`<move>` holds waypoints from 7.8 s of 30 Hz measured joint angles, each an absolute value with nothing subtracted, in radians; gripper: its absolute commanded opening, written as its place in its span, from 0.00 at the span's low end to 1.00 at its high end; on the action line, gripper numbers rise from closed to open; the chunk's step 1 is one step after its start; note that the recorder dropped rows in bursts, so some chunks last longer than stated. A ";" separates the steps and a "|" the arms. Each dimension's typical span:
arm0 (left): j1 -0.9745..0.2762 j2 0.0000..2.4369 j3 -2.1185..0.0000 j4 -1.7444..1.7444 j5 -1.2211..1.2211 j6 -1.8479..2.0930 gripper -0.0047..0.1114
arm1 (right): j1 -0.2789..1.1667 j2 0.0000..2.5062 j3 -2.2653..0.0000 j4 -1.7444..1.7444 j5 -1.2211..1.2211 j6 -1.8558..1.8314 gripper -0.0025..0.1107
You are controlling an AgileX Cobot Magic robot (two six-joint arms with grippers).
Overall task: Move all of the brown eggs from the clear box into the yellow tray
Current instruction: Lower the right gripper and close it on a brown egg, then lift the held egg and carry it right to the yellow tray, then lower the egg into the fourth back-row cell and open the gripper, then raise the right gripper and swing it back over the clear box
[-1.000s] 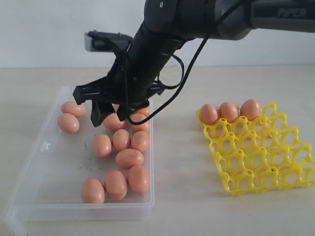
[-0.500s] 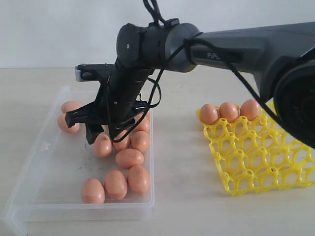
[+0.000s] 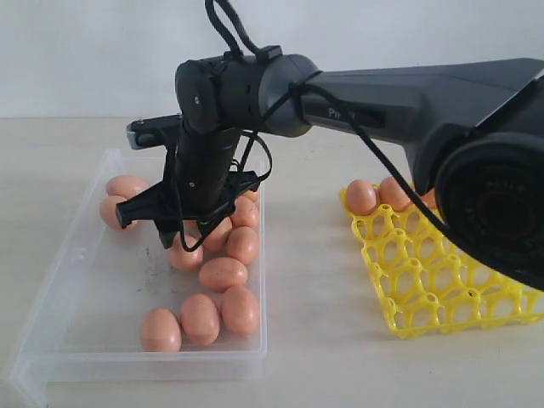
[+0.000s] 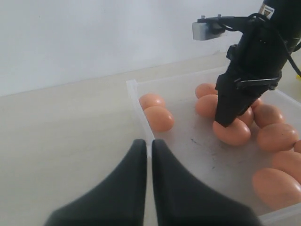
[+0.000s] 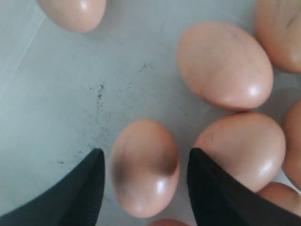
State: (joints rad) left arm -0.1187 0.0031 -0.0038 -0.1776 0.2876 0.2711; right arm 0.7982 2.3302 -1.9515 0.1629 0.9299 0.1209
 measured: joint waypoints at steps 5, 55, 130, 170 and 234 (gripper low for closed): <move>-0.119 0.003 -0.004 -0.178 0.288 0.271 0.07 | 0.798 2.358 -1.951 0.172 0.939 0.050 0.45; -0.119 0.003 -0.004 -0.178 0.288 0.271 0.07 | 0.888 2.383 -1.629 0.218 -0.282 -0.322 0.02; -0.119 0.003 -0.004 -0.178 0.288 0.271 0.07 | -0.243 2.120 -0.680 -0.713 -1.209 0.418 0.02; -0.119 0.003 -0.004 -0.178 0.288 0.271 0.07 | -0.189 2.153 -0.759 -0.721 -1.066 0.378 0.02; -0.119 0.003 -0.004 -0.178 0.288 0.271 0.07 | -0.098 1.827 -0.716 -1.107 -1.209 0.562 0.02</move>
